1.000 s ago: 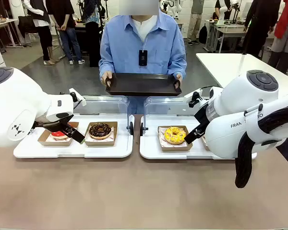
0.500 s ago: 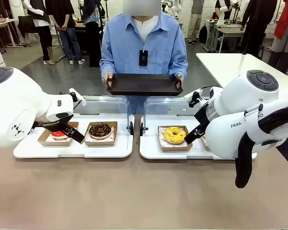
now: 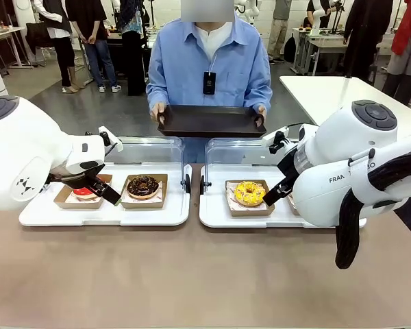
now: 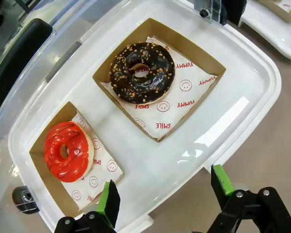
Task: Provide the desired donut to the person.
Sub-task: Pick up and lift the Paper togo box containing the Donut pointed at by the person.
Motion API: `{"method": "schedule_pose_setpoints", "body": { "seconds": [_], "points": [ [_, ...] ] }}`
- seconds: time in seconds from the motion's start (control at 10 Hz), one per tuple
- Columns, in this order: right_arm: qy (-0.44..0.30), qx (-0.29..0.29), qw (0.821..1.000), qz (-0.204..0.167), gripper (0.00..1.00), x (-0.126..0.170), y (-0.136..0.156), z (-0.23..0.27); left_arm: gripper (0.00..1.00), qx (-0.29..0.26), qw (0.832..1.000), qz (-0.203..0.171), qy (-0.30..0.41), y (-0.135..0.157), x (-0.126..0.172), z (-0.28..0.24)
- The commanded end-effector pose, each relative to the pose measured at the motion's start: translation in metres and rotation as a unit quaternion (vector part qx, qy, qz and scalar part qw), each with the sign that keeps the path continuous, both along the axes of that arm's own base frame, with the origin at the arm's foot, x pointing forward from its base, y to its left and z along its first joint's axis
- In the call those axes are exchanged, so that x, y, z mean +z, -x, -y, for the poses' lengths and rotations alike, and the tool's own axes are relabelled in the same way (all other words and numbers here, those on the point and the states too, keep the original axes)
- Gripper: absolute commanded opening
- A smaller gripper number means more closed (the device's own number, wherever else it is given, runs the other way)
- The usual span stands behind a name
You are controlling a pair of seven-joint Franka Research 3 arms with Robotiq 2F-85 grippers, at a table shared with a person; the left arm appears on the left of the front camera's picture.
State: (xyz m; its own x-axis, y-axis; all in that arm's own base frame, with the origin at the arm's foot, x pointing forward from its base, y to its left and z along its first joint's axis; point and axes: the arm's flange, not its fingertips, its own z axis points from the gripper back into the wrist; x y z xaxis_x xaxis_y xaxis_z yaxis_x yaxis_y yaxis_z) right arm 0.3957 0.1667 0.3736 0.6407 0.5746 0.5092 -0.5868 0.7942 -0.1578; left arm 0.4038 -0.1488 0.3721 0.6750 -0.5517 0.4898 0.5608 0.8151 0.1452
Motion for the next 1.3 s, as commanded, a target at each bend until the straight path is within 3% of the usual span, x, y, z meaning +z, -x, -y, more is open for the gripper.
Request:
{"method": "schedule_pose_setpoints", "body": {
  "seconds": [0.0, 0.2, 0.4, 0.8, 0.9, 1.1, 1.2],
  "points": [
    [0.0, 0.0, 1.0, 0.0, 1.0, 0.0, 0.0, 0.0, 1.0, 0.0, 1.0, 0.0, 0.0, 0.0, 0.0, 0.0],
    [0.0, 0.0, 1.0, 0.0, 1.0, 0.0, 0.0, 0.0, 1.0, 0.0, 1.0, 0.0, 0.0, 0.0, 0.0, 0.0],
    [0.001, -0.027, 1.0, 0.014, 1.0, 0.058, 0.022, 0.004, 1.0, -0.003, 1.0, 0.019, -0.013, 0.02, 0.058, 0.009],
    [0.042, -0.026, 0.998, -0.023, 1.0, 0.16, 0.074, 0.007, 1.0, -0.011, 0.999, 0.021, -0.046, 0.045, 0.163, 0.024],
    [0.059, -0.033, 0.998, -0.013, 1.0, 0.188, 0.087, 0.003, 1.0, -0.016, 0.998, 0.026, -0.058, 0.05, 0.189, 0.028],
    [0.062, -0.038, 0.997, -0.004, 1.0, 0.21, 0.099, 0.001, 1.0, 0.005, 0.998, 0.028, -0.062, 0.064, 0.204, 0.028],
    [0.085, -0.048, 0.995, 0.014, 1.0, 0.202, 0.095, 0.004, 1.0, 0.025, 0.995, 0.065, -0.075, 0.065, 0.195, 0.027]
  ]
}}
